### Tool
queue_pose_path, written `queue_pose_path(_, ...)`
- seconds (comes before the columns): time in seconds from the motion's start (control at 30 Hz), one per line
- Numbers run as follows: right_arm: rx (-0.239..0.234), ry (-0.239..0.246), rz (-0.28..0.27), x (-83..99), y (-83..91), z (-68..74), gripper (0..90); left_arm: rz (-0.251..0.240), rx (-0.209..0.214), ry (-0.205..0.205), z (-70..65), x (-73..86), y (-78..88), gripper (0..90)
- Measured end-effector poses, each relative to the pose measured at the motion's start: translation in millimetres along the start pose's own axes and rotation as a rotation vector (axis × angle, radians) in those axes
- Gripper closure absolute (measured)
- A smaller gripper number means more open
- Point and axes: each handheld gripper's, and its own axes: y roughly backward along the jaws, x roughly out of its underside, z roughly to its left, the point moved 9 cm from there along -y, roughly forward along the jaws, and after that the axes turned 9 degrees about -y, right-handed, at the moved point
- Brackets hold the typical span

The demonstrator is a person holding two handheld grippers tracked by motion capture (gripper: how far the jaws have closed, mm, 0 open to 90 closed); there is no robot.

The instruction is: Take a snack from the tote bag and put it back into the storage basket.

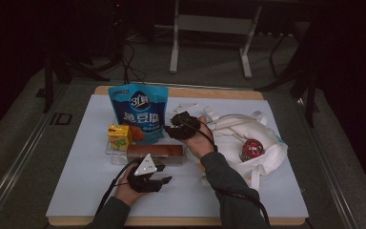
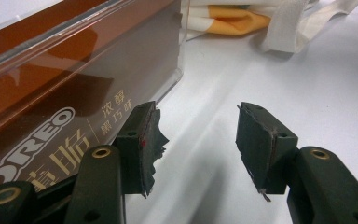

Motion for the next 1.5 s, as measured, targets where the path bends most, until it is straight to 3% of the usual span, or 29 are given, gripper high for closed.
queue_pose_path(0.53, -0.029, 0.001, -0.022, 6.5, 18.6, -0.4, 58.4, 0.001, -0.001, -0.001, 0.1, 0.0, 0.0, 47.7)
queue_pose_path(1.03, -0.02, 0.002, -0.013, 14.2, 34.0, -8.0, 56.0, 0.001, -0.001, -0.001, -0.1, 0.0, 0.0, 47.7)
queue_pose_path(1.5, -0.016, -0.002, -0.015, 22.7, 53.0, -16.4, 59.2, 0.001, -0.002, 0.0, -0.1, 0.0, -0.1, 47.7)
